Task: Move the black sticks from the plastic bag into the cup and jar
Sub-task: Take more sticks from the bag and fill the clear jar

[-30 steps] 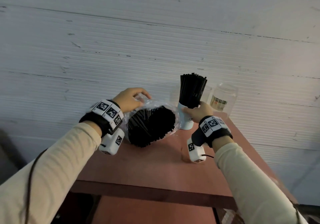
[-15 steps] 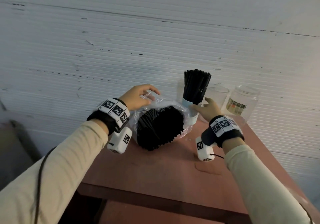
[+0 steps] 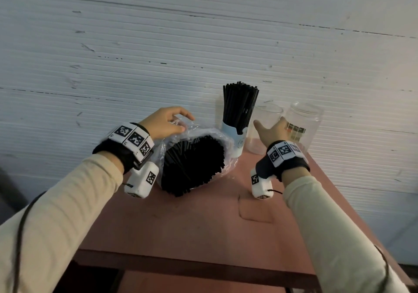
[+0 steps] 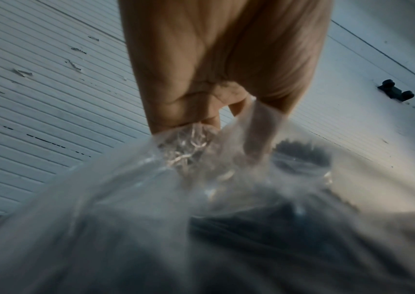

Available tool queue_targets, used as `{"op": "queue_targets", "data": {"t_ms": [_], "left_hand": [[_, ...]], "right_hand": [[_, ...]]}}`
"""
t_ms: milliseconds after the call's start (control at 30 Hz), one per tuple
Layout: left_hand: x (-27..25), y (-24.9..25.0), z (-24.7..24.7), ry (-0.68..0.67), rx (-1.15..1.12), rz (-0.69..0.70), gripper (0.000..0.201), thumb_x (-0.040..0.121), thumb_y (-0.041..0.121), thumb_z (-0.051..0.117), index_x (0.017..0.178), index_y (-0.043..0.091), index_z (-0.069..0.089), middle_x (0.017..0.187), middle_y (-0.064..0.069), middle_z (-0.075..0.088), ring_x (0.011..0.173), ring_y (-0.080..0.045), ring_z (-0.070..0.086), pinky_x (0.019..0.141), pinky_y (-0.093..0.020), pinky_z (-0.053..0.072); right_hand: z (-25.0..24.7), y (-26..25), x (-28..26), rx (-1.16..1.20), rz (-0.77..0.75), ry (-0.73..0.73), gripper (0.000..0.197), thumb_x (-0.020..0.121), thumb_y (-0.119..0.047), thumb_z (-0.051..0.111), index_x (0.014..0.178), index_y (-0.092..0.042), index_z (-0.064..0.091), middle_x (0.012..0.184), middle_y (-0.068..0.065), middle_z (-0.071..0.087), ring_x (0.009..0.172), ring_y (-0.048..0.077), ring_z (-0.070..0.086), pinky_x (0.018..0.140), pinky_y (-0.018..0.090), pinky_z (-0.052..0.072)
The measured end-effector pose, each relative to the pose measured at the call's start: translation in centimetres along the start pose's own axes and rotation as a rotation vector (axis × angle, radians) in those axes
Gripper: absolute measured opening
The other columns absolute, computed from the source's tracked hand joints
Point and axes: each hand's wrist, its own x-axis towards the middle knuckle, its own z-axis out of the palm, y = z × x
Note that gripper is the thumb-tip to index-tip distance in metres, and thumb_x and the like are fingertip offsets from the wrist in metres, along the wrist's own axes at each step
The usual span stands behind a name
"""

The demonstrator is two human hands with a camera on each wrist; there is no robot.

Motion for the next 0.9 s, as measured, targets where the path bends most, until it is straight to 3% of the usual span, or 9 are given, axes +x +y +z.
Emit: {"op": "queue_targets", "data": {"t_ms": [67,167,400,467,533,633,733,800,900], "left_hand": [[0.1,0.0,0.0,-0.01,0.0,0.0,0.033,0.088,0.001,0.063,0.109,0.026,0.064,0.09,0.002,0.069,0.048,0.002,0.046,0.054,-0.015,0.039],[0.2,-0.4,0.2,-0.015,-0.018,-0.003,0.034,0.087,0.003,0.065,0.107,0.03,0.065,0.087,0.006,0.071,0.07,-0.02,0.051,0.072,-0.033,0.041],[-0.4,-0.8,0.5,0.001,-0.058,-0.003,0.037,0.087,0.003,0.063,0.1,0.038,0.066,0.088,0.003,0.073,0.067,-0.031,0.048,0.072,-0.037,0.04],[-0.8,-1.0,0.6,0.011,-0.058,0.008,0.038,0.087,0.004,0.063,0.099,0.04,0.067,0.095,-0.001,0.073,0.085,-0.044,0.059,0.081,-0.039,0.042],[-1.4,-1.0,0.7,0.014,-0.048,0.029,0.038,0.087,0.004,0.063,0.099,0.041,0.067,0.099,0.001,0.072,0.103,-0.042,0.06,0.087,-0.039,0.043],[-2.7,-0.9,0.6,0.021,-0.026,0.081,0.031,0.089,0.007,0.064,0.104,0.034,0.067,0.114,0.006,0.067,0.117,-0.022,0.059,0.101,-0.041,0.045],[-4.2,-0.8,0.2,0.015,0.015,0.105,0.045,0.087,-0.001,0.063,0.114,0.035,0.064,0.13,0.008,0.059,0.124,-0.01,0.051,0.107,-0.031,0.039],[-5.1,-0.8,0.0,0.025,0.036,0.088,0.053,0.085,-0.005,0.062,0.114,0.039,0.06,0.132,0.011,0.054,0.126,-0.007,0.047,0.106,-0.026,0.034],[-6.2,-1.1,-0.2,0.039,0.049,0.047,0.054,0.085,-0.005,0.061,0.117,0.038,0.06,0.135,0.005,0.054,0.126,-0.015,0.048,0.104,-0.03,0.037]], "right_hand": [[0.4,-0.5,0.3,-0.003,0.03,0.01,0.09,0.091,-0.044,0.059,0.153,-0.011,0.001,0.155,0.017,0.027,0.136,0.036,0.037,0.108,0.043,0.033],[0.8,-0.8,0.5,-0.002,0.048,0.05,0.085,0.093,-0.04,0.058,0.152,-0.011,0.004,0.154,0.018,0.027,0.135,0.036,0.039,0.106,0.043,0.034],[0.0,-0.1,-0.2,0.028,0.01,0.071,0.078,0.093,-0.037,0.059,0.148,-0.007,0.012,0.148,0.022,0.034,0.131,0.038,0.042,0.102,0.042,0.037],[-1.0,0.4,-1.0,0.048,-0.04,0.086,0.078,0.093,-0.036,0.059,0.148,-0.007,0.011,0.15,0.022,0.031,0.135,0.037,0.038,0.106,0.043,0.034],[-2.2,0.9,-2.0,0.066,-0.087,0.087,0.078,0.093,-0.036,0.059,0.148,-0.009,0.011,0.151,0.022,0.03,0.137,0.036,0.035,0.109,0.044,0.032],[-3.9,1.7,-3.5,0.071,-0.143,0.067,0.08,0.089,-0.042,0.061,0.146,-0.012,0.014,0.149,0.021,0.033,0.135,0.036,0.038,0.109,0.045,0.034],[-5.1,2.4,-5.2,0.053,-0.202,0.06,0.083,0.083,-0.051,0.065,0.143,-0.014,0.022,0.146,0.017,0.038,0.132,0.031,0.04,0.108,0.048,0.036],[-5.5,2.8,-6.3,0.05,-0.228,0.046,0.082,0.08,-0.054,0.067,0.141,-0.014,0.028,0.141,0.013,0.042,0.129,0.027,0.044,0.107,0.048,0.038],[-5.6,3.0,-7.6,0.047,-0.235,-0.032,0.08,0.08,-0.051,0.069,0.139,-0.014,0.031,0.134,0.011,0.048,0.118,0.027,0.054,0.1,0.047,0.046]]}}
